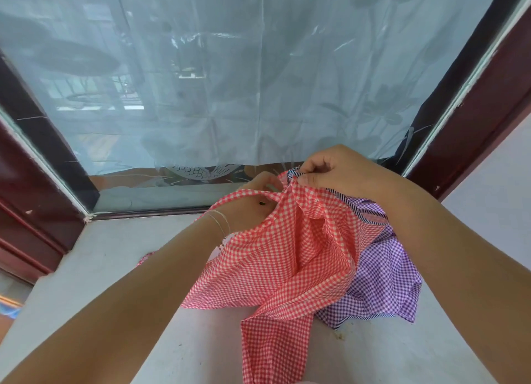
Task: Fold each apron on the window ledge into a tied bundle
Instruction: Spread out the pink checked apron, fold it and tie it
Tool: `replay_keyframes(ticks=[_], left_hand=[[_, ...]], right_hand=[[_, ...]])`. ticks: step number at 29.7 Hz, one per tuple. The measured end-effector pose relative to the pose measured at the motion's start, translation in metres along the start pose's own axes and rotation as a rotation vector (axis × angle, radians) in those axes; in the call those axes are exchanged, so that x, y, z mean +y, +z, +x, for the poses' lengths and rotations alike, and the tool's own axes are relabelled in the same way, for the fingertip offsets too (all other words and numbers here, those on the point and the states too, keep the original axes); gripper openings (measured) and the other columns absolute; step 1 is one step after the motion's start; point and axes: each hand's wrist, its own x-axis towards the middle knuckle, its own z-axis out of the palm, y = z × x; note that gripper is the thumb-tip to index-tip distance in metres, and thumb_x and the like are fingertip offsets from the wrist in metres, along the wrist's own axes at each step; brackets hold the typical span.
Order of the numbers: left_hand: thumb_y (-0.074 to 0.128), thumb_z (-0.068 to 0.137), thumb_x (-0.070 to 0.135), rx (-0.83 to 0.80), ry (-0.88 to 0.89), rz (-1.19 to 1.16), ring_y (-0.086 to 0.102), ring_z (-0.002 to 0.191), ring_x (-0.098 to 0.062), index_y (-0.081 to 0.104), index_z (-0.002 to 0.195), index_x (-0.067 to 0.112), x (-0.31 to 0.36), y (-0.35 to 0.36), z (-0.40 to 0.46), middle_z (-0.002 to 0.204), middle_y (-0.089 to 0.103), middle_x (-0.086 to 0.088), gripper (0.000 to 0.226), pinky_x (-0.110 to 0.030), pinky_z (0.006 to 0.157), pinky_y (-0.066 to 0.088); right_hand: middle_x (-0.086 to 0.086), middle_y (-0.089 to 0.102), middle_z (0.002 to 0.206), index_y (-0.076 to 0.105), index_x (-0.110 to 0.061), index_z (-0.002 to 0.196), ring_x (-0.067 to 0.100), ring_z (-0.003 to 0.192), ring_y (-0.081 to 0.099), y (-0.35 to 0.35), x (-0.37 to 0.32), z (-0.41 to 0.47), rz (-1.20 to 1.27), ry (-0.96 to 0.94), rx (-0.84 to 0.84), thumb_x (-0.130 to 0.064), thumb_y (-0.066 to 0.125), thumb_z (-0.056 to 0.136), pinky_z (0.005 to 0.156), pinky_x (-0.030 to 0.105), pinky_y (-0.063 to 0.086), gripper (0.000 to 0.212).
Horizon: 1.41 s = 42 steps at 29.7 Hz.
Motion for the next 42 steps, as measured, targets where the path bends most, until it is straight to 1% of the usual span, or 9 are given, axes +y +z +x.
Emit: replay_keyframes(ticks=[8, 10, 14, 18, 21, 25, 28, 36, 42], left_hand=[[0.039, 0.099, -0.002, -0.047, -0.032, 0.046, 0.06, 0.101, -0.01, 0.05, 0.125, -0.006, 0.011, 0.008, -0.008, 0.111, 0.059, -0.008, 0.029, -0.016, 0.084, 0.047], [0.054, 0.094, 0.016, 0.093, -0.01, 0.178, 0.06, 0.097, -0.024, 0.064, 0.107, 0.005, 0.009, 0.01, -0.004, 0.107, 0.065, -0.012, 0.019, -0.034, 0.084, 0.049], [0.068, 0.083, 0.021, 0.275, -0.073, 0.158, 0.06, 0.071, -0.012, 0.058, 0.079, 0.028, 0.004, 0.012, 0.002, 0.079, 0.066, 0.005, 0.013, -0.03, 0.067, 0.05], [0.062, 0.091, 0.02, 0.176, -0.13, 0.229, 0.064, 0.09, -0.016, 0.068, 0.098, 0.026, 0.005, 0.013, 0.009, 0.098, 0.07, 0.003, 0.011, -0.037, 0.09, 0.052], [0.051, 0.095, 0.003, -0.187, -0.137, 0.426, 0.063, 0.1, -0.015, 0.066, 0.11, 0.015, 0.007, -0.005, 0.01, 0.11, 0.068, -0.002, 0.025, -0.028, 0.104, 0.042], [0.053, 0.08, -0.024, -0.314, 0.006, 0.127, 0.063, 0.078, -0.011, 0.052, 0.084, -0.008, 0.002, -0.022, 0.002, 0.087, 0.068, -0.011, 0.017, -0.019, 0.073, 0.052], [0.06, 0.084, -0.013, -0.251, 0.098, 0.298, 0.064, 0.076, 0.0, 0.058, 0.083, 0.01, 0.004, -0.029, -0.005, 0.083, 0.069, 0.016, 0.023, -0.014, 0.072, 0.05], [0.055, 0.094, 0.012, -0.113, 0.209, 0.872, 0.052, 0.091, -0.006, 0.061, 0.124, 0.031, 0.013, -0.04, -0.006, 0.108, 0.057, 0.014, 0.036, -0.022, 0.095, 0.043], [0.051, 0.096, 0.018, -0.026, 0.114, 1.018, 0.058, 0.101, -0.021, 0.069, 0.112, 0.02, 0.013, -0.062, 0.004, 0.107, 0.063, 0.002, 0.024, -0.024, 0.087, 0.039]], right_hand=[[-0.008, 0.071, 0.08, 0.07, -0.027, 0.081, -0.001, 0.071, 0.064, 0.002, 0.002, 0.003, 0.023, 0.02, -0.009, -0.025, 0.068, 0.086, 0.076, 0.02, 0.051, 0.006], [-0.01, 0.071, 0.078, 0.069, -0.028, 0.08, -0.002, 0.071, 0.065, 0.002, 0.002, 0.003, 0.042, 0.022, 0.0, -0.024, 0.068, 0.087, 0.075, 0.017, 0.051, 0.008], [-0.013, 0.071, 0.075, 0.069, -0.028, 0.081, -0.003, 0.07, 0.065, 0.003, 0.003, 0.003, 0.091, 0.017, 0.02, -0.022, 0.069, 0.086, 0.071, 0.013, 0.049, 0.008], [-0.004, 0.073, 0.085, 0.071, -0.025, 0.085, 0.003, 0.076, 0.066, 0.005, 0.001, 0.003, 0.067, 0.024, 0.004, -0.026, 0.068, 0.086, 0.077, 0.019, 0.051, 0.003], [-0.005, 0.072, 0.086, 0.071, -0.023, 0.087, 0.004, 0.077, 0.065, -0.004, 0.01, 0.003, 0.005, 0.051, 0.008, -0.027, 0.068, 0.087, 0.08, 0.023, 0.051, 0.005], [-0.006, 0.073, 0.085, 0.073, -0.022, 0.089, 0.003, 0.076, 0.066, -0.01, 0.024, 0.001, 0.016, 0.112, -0.035, -0.028, 0.068, 0.087, 0.08, 0.022, 0.05, 0.008], [-0.004, 0.074, 0.087, 0.074, -0.024, 0.088, 0.007, 0.08, 0.068, -0.007, 0.029, -0.001, 0.074, 0.122, -0.045, -0.028, 0.068, 0.087, 0.083, 0.023, 0.05, 0.007], [-0.008, 0.073, 0.08, 0.072, -0.025, 0.083, 0.003, 0.075, 0.067, -0.016, 0.026, 0.003, 0.155, 0.094, 0.039, -0.025, 0.069, 0.085, 0.08, 0.021, 0.051, 0.003], [0.003, 0.071, 0.087, 0.073, -0.007, 0.093, 0.008, 0.077, 0.062, -0.038, 0.004, 0.013, 0.029, -0.014, 0.319, -0.02, 0.068, 0.088, 0.074, 0.023, 0.048, 0.014]])
